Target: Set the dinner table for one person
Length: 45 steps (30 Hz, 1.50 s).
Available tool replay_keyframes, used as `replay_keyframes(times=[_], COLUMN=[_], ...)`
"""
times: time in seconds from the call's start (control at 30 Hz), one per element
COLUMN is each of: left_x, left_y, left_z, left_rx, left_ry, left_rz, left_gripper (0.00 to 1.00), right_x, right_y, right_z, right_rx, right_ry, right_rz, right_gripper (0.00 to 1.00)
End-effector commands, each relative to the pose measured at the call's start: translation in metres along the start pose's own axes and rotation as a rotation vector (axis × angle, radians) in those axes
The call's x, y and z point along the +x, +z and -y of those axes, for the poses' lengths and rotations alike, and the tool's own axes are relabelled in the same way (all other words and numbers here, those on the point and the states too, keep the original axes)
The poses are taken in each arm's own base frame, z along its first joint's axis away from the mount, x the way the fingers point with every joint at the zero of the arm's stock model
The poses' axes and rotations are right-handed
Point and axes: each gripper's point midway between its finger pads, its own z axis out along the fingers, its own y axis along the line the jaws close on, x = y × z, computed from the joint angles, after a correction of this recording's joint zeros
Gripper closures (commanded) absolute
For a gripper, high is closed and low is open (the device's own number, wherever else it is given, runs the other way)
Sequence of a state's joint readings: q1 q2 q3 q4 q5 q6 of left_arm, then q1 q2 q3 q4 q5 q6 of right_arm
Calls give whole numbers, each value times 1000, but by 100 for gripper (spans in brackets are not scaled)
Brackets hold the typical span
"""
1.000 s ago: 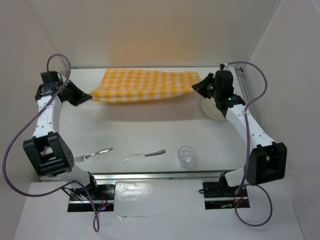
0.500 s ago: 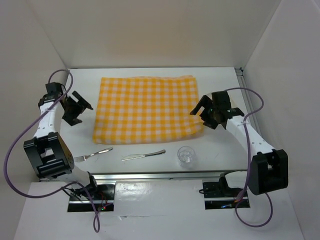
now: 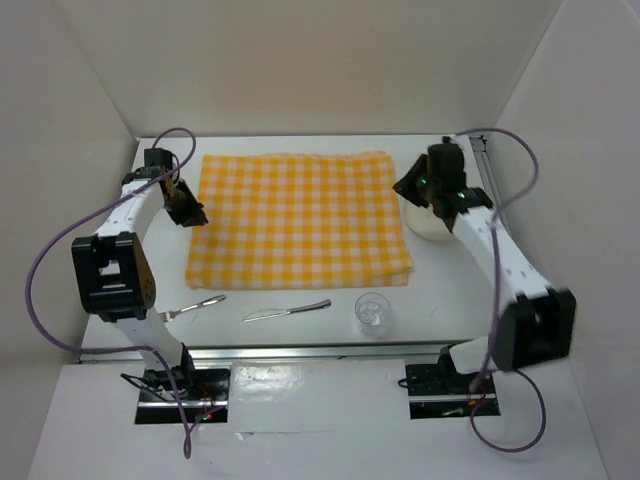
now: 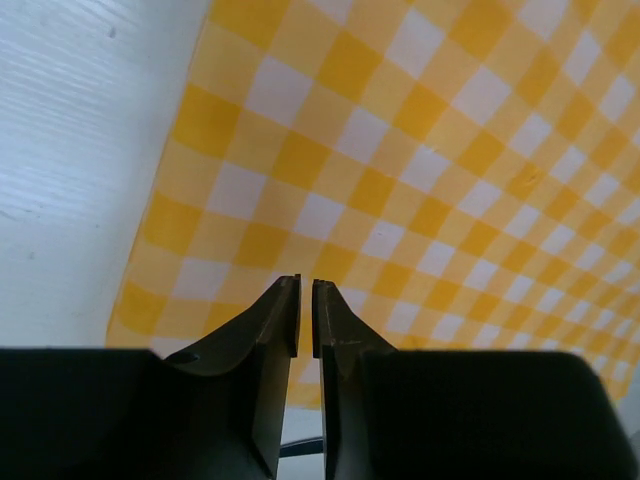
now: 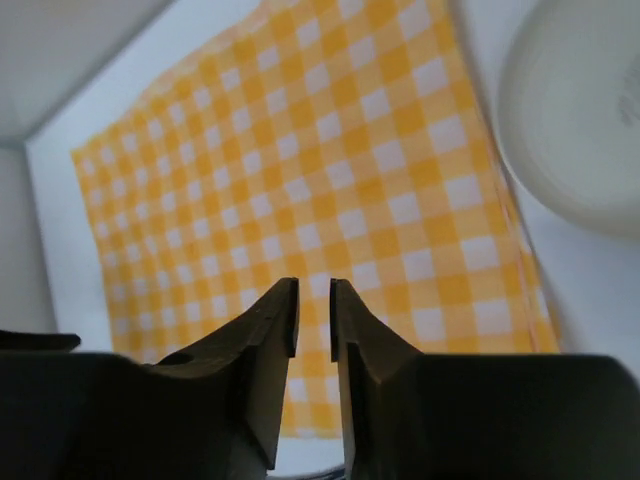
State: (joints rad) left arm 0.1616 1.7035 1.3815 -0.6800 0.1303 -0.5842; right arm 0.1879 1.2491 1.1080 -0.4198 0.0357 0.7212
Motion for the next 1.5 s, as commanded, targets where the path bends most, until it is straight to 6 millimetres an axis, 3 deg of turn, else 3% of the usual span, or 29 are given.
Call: replay_keyframes(times=[0.0,0.03,0.13,0.3,0.53,0.73,1.03,1.23,1.3,1.37,1.47], left_x=[-4,-4,0,-1,16,20,21,25,27,22,11], left_y=[21,28,51,78,112,122,124,121,122,113,96], left_z=[0,-1,0,-8,-18,-15,-9,1,2,5,9], left_rx=[-23,-25,-53,-124,-178,-169,-156,-137,-142,-142,-153], left_ry=[10,9,21,25,54,60,76,105,115,118,116], left_rz=[-22,-27,-68,-109,-197,-212,-217,-220,-218,-197,-153], left_gripper=[72,72,74,74,74,72,70,67,67,66,58], right_x=[49,70,92,117,149,150,142,139,138,134,111], right_y=[65,87,122,155,185,185,155,147,141,142,144], right_z=[-11,5,14,27,60,91,111,125,128,117,89], right_rx=[-2,59,57,87,201,289,359,419,425,369,290], right_ry=[-160,-171,-181,-140,-109,-32,0,10,-7,-23,-40], right_rz=[-247,-301,-363,-422,-502,-498,-451,-423,-423,-422,-391], right_gripper=[73,87,97,99,99,100,100,100,100,100,100])
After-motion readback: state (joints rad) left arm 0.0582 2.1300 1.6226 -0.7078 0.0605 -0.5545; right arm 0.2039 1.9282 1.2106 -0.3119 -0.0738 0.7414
